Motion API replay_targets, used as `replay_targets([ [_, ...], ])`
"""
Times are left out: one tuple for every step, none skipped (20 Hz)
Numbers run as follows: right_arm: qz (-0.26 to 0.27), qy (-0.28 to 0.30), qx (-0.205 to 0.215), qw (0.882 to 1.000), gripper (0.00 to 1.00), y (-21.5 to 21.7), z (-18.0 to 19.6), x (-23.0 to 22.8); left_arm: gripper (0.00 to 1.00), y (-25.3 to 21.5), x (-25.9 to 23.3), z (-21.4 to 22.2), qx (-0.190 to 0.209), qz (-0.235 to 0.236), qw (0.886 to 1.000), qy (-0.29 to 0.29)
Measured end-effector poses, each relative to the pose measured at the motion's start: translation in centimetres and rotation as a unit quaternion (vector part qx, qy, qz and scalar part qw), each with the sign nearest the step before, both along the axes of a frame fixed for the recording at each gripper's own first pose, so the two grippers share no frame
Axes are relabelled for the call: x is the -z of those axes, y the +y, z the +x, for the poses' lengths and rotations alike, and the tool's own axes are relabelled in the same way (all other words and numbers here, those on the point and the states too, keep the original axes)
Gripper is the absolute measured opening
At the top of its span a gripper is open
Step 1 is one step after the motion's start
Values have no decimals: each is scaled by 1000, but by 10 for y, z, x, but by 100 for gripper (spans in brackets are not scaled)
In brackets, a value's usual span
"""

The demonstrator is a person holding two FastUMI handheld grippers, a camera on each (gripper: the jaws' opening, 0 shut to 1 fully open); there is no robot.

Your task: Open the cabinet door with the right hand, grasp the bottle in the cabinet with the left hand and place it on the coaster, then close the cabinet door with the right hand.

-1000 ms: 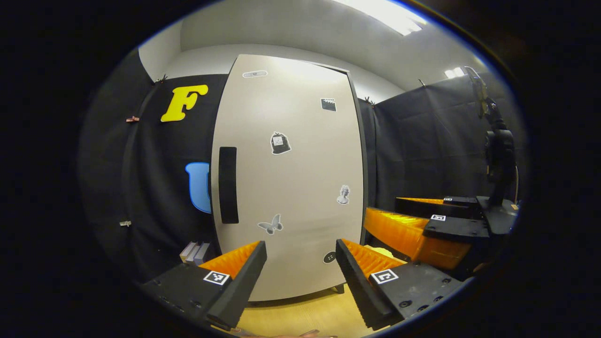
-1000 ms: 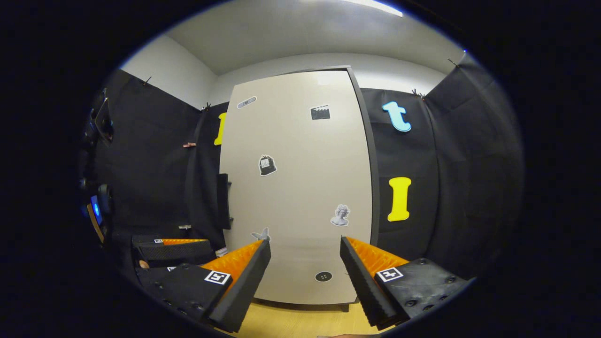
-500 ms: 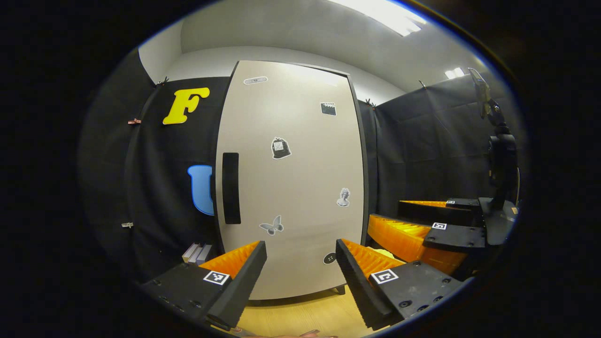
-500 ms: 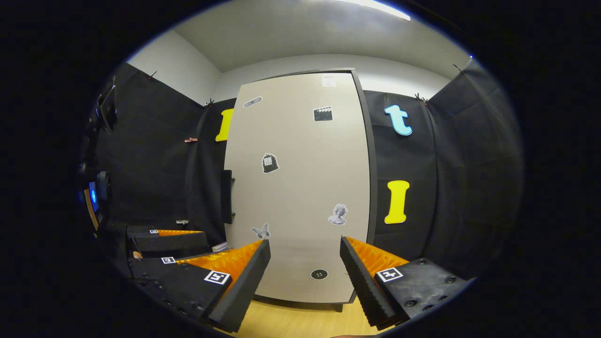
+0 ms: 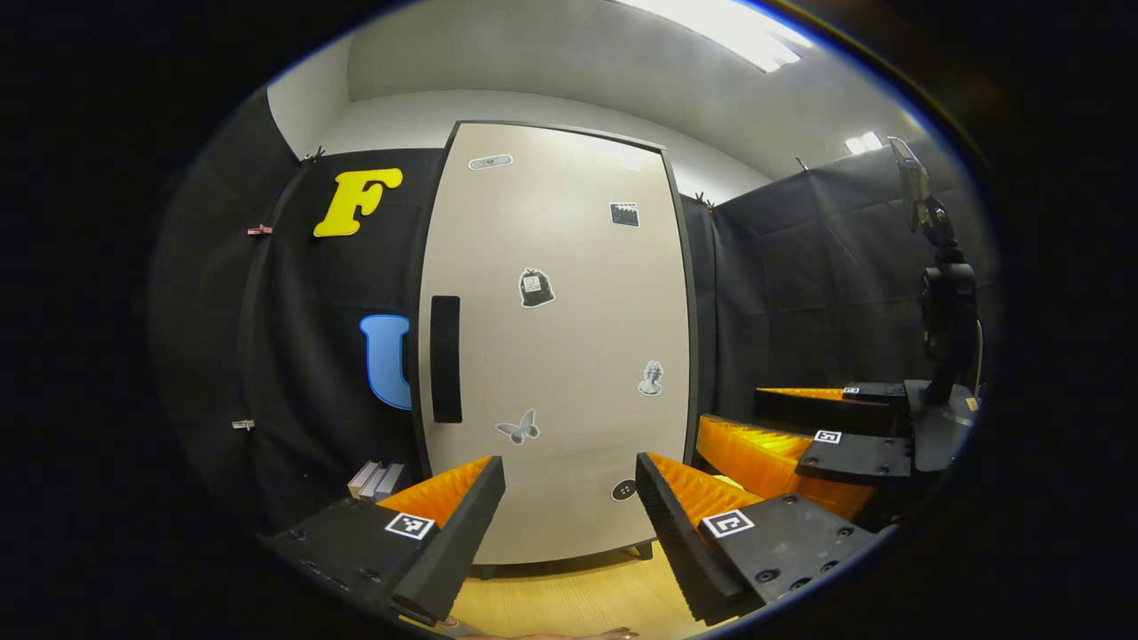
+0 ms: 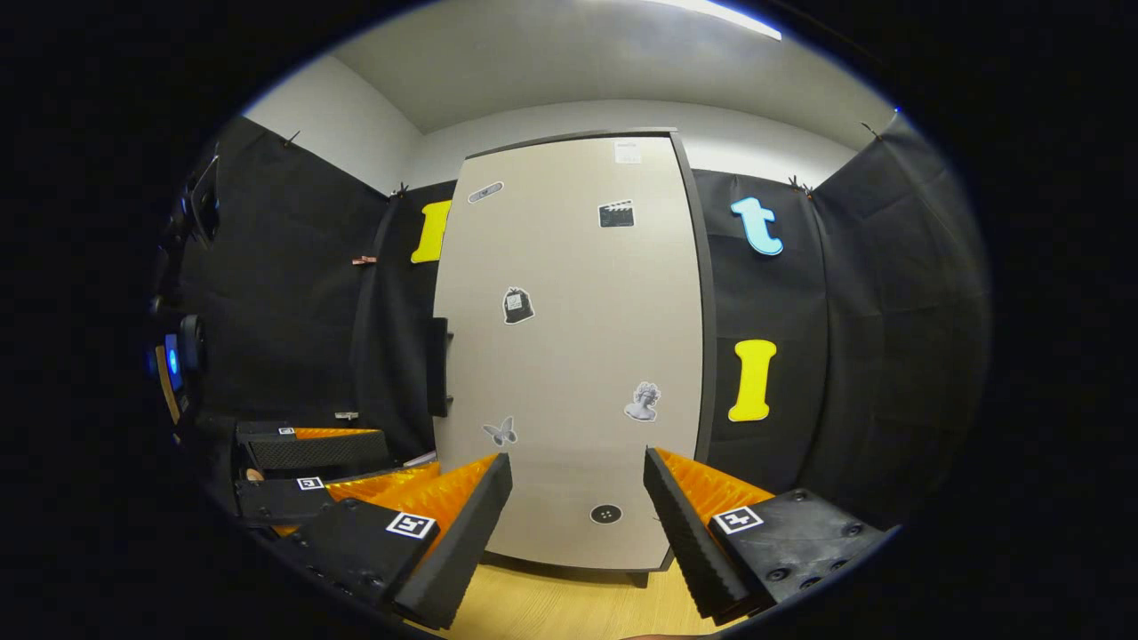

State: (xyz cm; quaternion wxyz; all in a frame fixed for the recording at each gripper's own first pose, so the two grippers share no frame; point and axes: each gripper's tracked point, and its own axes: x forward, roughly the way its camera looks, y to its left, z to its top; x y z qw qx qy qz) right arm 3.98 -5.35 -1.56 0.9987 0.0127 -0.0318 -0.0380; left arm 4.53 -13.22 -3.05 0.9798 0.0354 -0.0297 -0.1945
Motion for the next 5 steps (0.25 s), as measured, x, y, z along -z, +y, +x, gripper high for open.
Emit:
replay_targets([
  [0, 0, -2, 1000, 98, 0, 0, 0, 93, 1, -1, 0, -1, -1, 1000, 0],
  [0, 1, -4, 1000, 98, 1, -1, 0, 93, 1, -1, 0, -2, -2, 1000, -1],
  [0, 0, -6, 1000, 98, 2, -1, 0, 93, 2, -2, 0, -3, -3, 1000, -2],
  [-2, -2, -6, 1000, 98, 3, -1, 0, 93, 3, -4, 0, -5, -4, 1000, -3],
  [-4, -2, -8, 1000, 98, 3, -1, -1, 93, 4, -5, -1, -7, -5, 1000, -5],
])
